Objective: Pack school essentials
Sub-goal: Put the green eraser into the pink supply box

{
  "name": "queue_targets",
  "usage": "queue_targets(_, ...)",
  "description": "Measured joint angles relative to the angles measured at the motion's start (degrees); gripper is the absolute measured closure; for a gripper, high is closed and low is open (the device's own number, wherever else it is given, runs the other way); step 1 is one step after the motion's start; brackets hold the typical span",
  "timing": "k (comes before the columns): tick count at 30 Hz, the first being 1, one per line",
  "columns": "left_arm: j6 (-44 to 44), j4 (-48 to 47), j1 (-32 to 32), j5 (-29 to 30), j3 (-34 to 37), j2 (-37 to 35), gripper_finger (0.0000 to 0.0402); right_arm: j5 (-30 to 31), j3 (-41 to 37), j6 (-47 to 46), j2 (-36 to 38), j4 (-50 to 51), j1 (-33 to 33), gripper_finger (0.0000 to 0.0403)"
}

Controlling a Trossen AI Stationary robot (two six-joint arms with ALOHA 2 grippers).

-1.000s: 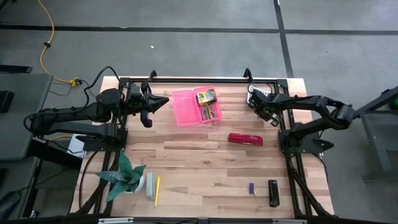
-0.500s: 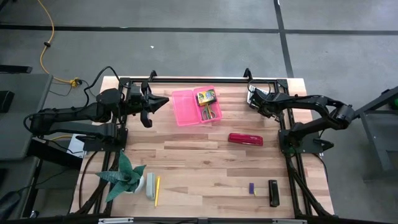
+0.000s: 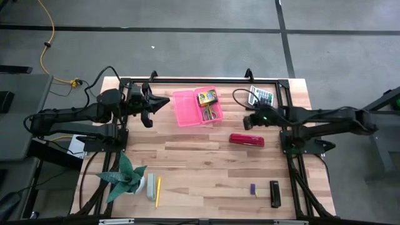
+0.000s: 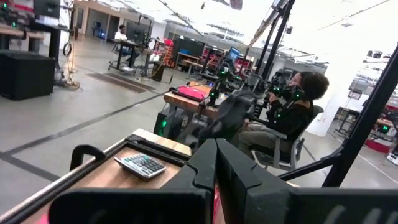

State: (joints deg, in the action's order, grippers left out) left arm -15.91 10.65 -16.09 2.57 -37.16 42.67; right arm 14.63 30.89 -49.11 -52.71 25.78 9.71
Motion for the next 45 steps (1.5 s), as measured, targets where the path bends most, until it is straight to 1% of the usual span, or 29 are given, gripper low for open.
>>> queue_targets(2,-0.78,-0.40,-0.01,0.04,-0.01,0.00,0.0401,0.61,0.00,5.74,2.26,-8.19,-4.01,0.0402)
queue_targets(4,-1.06,-0.61,0.01,0.02,0.00,0.00,0.0401,0.58,0.00,12.35,3.61,-16.21,-6.56,0.0402)
queue_targets(8,-1.64,-0.61,0.01,-0.29,0.01,0.00,0.0401,-1.51,0.02,24.32,4.48,-28.29,-8.29,0.0402)
queue_targets(14,-1.52,-0.61,0.01,-2.59,0.00,0.00,0.0401,-7.36,0.04,37.74,4.46,-39.26,-8.25,0.0403)
queue_targets(17,-0.81,-0.61,0.01,-4.35,0.00,0.00,0.0401,-9.74,0.09,40.83,4.46,-41.66,-8.25,0.0403)
queue_targets(22,0.44,-0.61,0.03,-4.94,0.01,0.00,0.0402,-11.12,0.09,41.58,4.46,-42.07,-8.25,0.0403)
queue_targets(30,0.62,-0.61,0.01,-4.94,0.00,0.00,0.0401,-11.64,0.09,41.46,4.31,-43.24,-8.25,0.0403)
queue_targets(33,0.49,-0.58,0.01,-4.94,0.01,0.00,0.0401,-11.59,0.27,37.76,2.74,-43.18,-7.56,0.0403)
queue_targets(36,0.16,-0.58,0.01,-4.94,0.01,0.00,0.0401,-11.49,3.20,36.04,-2.11,-39.27,-5.29,0.0403)
queue_targets(40,0.04,-0.58,0.01,-4.88,0.01,0.00,0.0401,-13.55,10.94,38.58,-11.38,-32.83,-0.47,0.0403)
queue_targets(45,0.04,-0.58,0.01,-4.46,0.01,0.00,0.0401,-16.37,19.86,40.20,-23.88,-20.12,6.96,0.0403)
